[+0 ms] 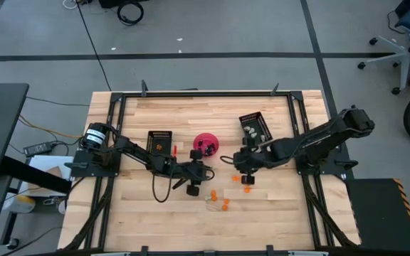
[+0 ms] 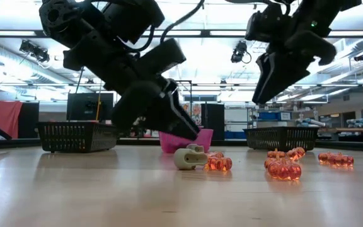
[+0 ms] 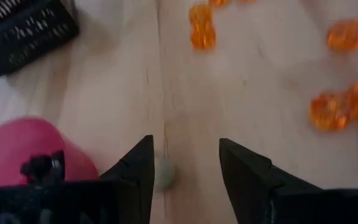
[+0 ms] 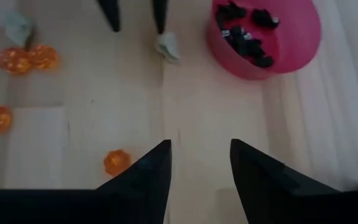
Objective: Sort Halloween decoration
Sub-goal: Put the orange pumpkin toy into the left black bin
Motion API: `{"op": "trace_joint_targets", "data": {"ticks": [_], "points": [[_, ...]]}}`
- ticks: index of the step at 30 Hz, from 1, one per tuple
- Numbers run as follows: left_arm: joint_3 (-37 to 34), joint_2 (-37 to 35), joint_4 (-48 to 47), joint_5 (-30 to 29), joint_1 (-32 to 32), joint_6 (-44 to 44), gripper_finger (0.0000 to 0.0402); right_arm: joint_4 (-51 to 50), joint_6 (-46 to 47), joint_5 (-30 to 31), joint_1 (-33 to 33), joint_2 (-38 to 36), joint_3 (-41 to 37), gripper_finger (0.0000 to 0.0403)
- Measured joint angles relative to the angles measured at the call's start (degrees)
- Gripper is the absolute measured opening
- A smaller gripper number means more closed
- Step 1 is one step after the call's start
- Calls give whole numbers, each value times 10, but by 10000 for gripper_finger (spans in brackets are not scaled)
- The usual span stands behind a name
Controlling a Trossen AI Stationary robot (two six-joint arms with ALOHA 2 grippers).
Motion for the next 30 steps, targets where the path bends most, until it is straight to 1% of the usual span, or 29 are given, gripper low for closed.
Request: {"op": "trace_joint_targets", "data": {"ticks": [6, 9, 11, 13, 15, 16, 18, 19, 21, 24, 27, 30], "points": [[0, 0, 69, 51, 2, 0, 151, -2, 12, 33, 11, -24, 0, 167], [4, 0, 79, 86, 7, -9, 150, 1, 21, 68, 20, -27, 0, 167], [14, 6, 78, 133, 14, -40, 150, 20, 27, 100, 26, -28, -9, 167], [26, 12, 63, 202, 22, -73, 146, 56, 27, 120, 30, -27, -33, 167], [43, 17, 28, 284, 34, -94, 143, 100, 27, 129, 29, -27, -60, 167], [51, 18, 6, 317, 38, -100, 143, 127, 27, 129, 29, -27, -73, 167], [67, 18, -35, 361, 45, -111, 142, 169, 27, 130, 25, -27, -98, 167], [75, 18, -54, 365, 44, -112, 142, 186, 27, 131, 23, -27, -110, 167], [89, 17, -88, 357, 39, -98, 142, 217, 28, 141, 20, -27, -128, 167], [110, 17, -134, 295, 22, -68, 142, 268, 18, 181, 11, -27, -157, 167], [122, 17, -138, 225, 14, -61, 142, 341, -14, 189, -3, -27, -187, 167], [141, 27, -108, 202, 20, -61, 142, 372, -25, 171, -16, -27, -208, 167]]}}
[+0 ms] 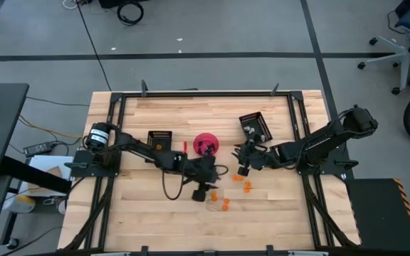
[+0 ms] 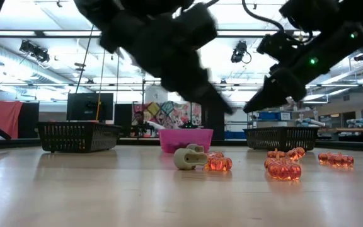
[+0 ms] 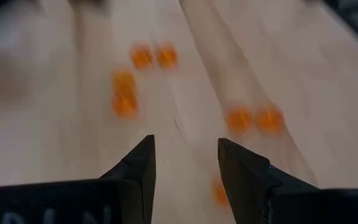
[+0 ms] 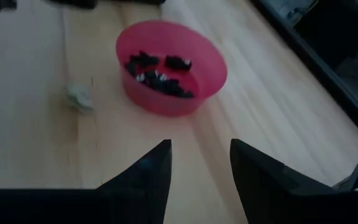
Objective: Sort Halloween decoration
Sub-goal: Put the orange pumpkin toy into the left black bin
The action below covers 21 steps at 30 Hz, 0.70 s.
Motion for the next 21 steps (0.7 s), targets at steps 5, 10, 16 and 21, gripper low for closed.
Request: {"op": "trace_joint_targets", "data": {"ticks": [5, 10, 16, 21], "points": [[38, 48, 32, -4, 13, -6, 142, 4, -11, -15, -8, -4, -5, 167], [61, 86, 65, -9, 20, 0, 142, 14, -35, -7, 5, -41, -3, 167], [92, 131, 97, -57, 20, 27, 164, -2, -46, 16, 21, -96, -4, 167], [104, 164, 117, -64, 24, 40, 204, -6, -44, 25, 31, -112, -4, 167]]}}
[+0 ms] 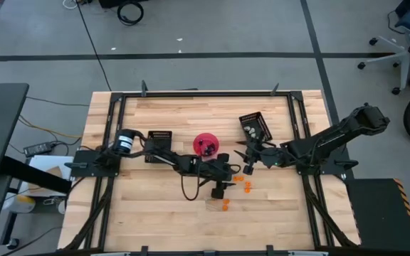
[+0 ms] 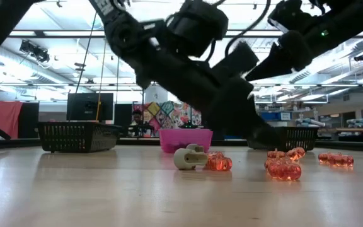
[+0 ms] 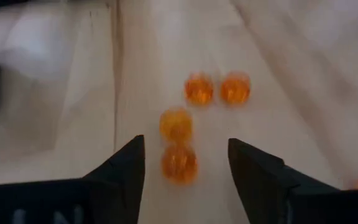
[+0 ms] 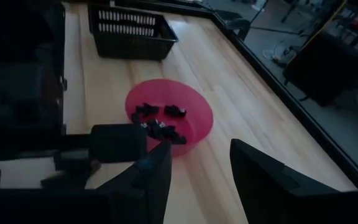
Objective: Sort Halloween decoration
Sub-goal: Put the orange pumpkin toy into the left black bin
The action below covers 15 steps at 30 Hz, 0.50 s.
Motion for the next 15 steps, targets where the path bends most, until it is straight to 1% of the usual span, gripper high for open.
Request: {"op": "trace_joint_targets", "data": {"ticks": [2, 5, 15], "points": [[2, 11, 18, 0, 5, 0, 214, 1, -2, 9, 4, -1, 0, 167], [2, 19, 12, 0, 12, -8, 216, 3, -4, 11, 7, 0, 0, 167], [2, 28, 13, 7, 14, 0, 177, 4, -4, 20, 7, 3, 0, 167]]}}
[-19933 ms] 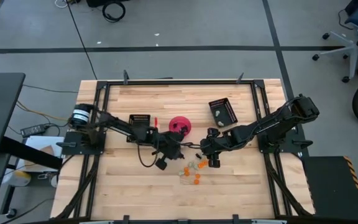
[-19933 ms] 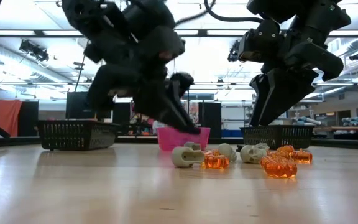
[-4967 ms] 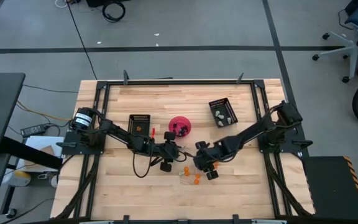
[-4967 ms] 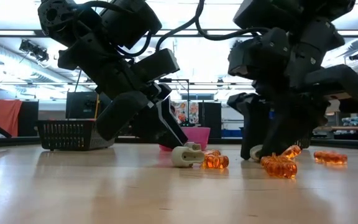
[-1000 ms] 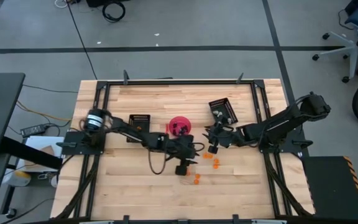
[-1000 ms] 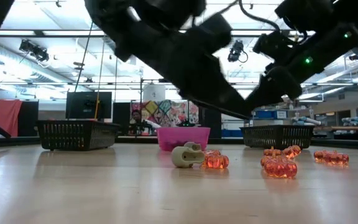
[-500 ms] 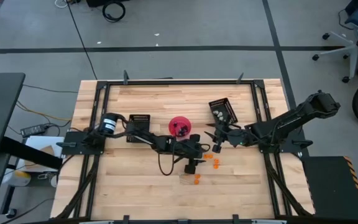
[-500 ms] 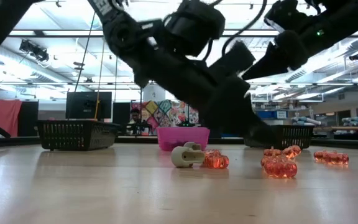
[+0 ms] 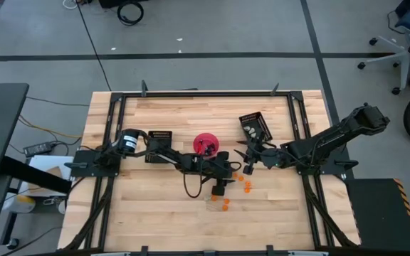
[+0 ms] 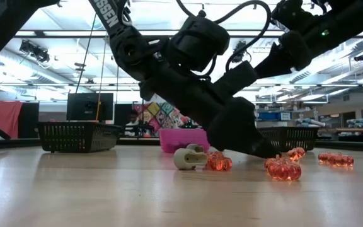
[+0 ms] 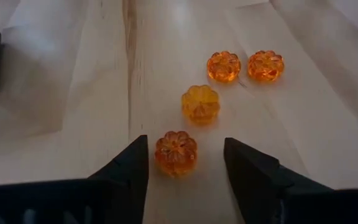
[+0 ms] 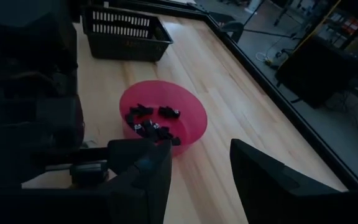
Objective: Sort Halloween decoration
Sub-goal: Put the orange pumpkin toy into the left black bin
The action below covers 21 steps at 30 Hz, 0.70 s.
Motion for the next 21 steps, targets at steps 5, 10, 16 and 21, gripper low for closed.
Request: {"op": "trace_joint_targets", "data": {"ticks": [5, 10, 16, 21], "points": [[0, 0, 1, 13, 0, -3, 141, 0, 0, 0, 0, 0, 0, 167], [-1, 0, 11, 17, 0, -35, 99, 0, 0, 0, 0, 0, 0, 167], [-1, 1, 22, 16, 0, -45, 60, 0, 0, 0, 1, 0, 0, 167], [0, 0, 20, 17, 0, -31, 45, -5, 2, 0, 1, 0, 0, 167]]}}
